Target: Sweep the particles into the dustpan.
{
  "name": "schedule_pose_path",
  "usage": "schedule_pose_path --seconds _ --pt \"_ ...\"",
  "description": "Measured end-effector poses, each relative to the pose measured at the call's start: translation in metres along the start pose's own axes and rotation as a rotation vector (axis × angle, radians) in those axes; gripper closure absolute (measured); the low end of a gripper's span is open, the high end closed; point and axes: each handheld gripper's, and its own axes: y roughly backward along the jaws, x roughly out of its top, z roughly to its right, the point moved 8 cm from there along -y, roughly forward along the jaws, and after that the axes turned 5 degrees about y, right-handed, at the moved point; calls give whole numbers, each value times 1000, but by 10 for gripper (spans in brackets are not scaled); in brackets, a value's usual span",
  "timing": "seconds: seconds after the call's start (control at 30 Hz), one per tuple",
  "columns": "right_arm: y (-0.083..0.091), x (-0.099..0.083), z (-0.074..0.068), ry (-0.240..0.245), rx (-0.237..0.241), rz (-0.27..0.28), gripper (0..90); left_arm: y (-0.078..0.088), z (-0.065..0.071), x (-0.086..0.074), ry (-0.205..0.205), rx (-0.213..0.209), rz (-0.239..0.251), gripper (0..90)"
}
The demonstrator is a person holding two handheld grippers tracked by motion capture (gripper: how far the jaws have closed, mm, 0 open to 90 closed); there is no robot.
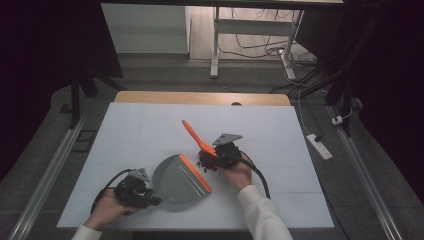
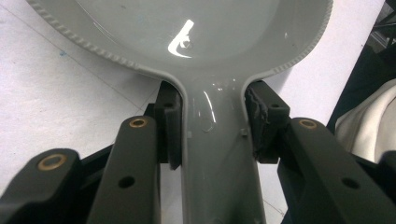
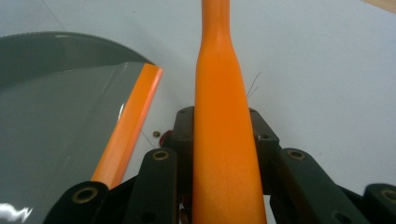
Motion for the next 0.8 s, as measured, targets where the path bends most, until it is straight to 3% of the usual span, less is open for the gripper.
schedule_pose_path --seconds 0.8 --pt "-4 5 -18 21 31 12 694 -1 1 0 -2 3 -3 617"
